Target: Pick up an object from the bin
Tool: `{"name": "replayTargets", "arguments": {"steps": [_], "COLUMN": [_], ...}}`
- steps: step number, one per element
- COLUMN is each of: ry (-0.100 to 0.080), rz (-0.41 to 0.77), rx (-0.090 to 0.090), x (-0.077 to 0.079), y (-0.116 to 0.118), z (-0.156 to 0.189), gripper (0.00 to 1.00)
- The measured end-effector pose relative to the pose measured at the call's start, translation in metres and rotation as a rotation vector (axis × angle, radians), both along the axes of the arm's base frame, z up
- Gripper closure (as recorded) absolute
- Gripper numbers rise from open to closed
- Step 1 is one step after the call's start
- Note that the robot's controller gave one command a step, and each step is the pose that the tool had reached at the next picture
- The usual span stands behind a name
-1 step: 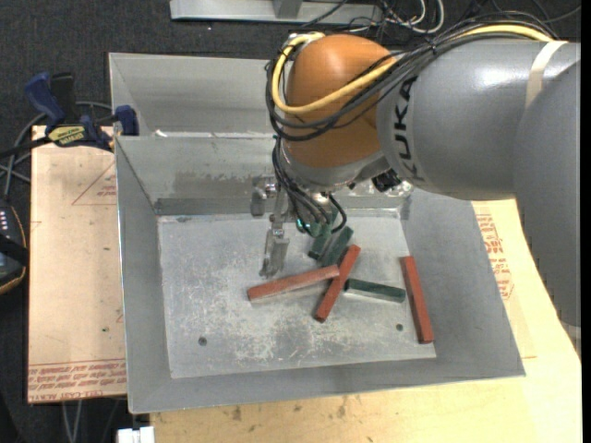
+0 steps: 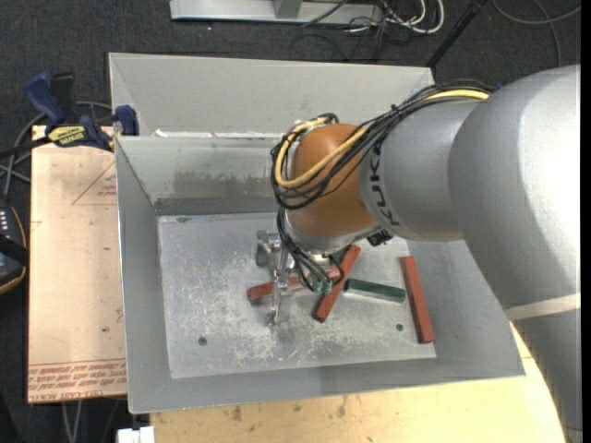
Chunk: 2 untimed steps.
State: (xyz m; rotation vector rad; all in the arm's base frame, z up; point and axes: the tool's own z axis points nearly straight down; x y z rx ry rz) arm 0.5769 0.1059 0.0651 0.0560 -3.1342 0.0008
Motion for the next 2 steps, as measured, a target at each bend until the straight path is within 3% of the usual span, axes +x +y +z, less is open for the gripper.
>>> {"name": "replayTargets", "arguments": {"steps": [1, 2], "ry": [-0.008, -0.008], "rz": [0.001, 0.001], "rx": [0.003, 0.002], "x": [0.0025, 0.0026], "y": [0.0015, 0.0013], "z": [0.0051, 0.0051], "gripper": [1.00, 0.00]}}
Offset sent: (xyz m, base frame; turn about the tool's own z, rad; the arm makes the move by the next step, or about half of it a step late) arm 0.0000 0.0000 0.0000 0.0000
